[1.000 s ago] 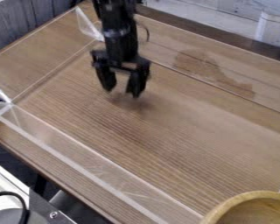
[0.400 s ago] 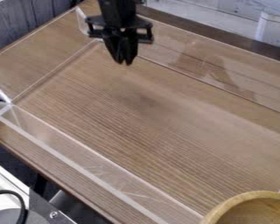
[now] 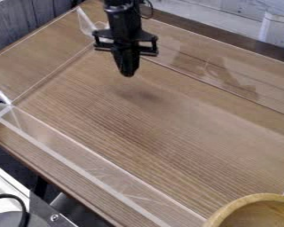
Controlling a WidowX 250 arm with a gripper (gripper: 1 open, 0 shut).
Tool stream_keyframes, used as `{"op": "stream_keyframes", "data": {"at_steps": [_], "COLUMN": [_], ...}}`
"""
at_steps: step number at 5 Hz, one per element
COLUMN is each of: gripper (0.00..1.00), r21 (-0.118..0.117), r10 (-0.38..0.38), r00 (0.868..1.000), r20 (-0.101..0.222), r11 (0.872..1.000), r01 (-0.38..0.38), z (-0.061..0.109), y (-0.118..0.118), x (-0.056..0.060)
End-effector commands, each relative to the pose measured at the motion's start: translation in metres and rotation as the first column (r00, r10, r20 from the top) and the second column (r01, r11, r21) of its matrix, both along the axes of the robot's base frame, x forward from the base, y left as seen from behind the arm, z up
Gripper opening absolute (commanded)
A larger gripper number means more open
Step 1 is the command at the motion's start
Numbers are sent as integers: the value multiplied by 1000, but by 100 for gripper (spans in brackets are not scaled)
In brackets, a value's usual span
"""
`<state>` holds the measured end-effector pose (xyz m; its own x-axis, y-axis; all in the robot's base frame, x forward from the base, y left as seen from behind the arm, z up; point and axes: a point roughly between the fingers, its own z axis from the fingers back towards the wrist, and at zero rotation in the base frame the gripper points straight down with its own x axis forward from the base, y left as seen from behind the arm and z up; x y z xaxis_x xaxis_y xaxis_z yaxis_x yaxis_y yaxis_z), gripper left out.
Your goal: Remove the green block from inside the brown bowl and put it on the table
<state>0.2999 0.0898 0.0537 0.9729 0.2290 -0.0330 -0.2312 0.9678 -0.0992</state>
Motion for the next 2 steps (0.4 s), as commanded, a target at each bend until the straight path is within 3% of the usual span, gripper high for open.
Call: {"op": "stream_keyframes", "data": {"at_steps": [1, 2], "gripper": [0, 0], "r21": [19, 61], "r10": [0, -9], "r00": [999, 1000], "r20": [48, 15], "r11": [1000, 998], "r01": [-1, 8], "z": [11, -1], "y": [4, 5], "x": [24, 25]}}
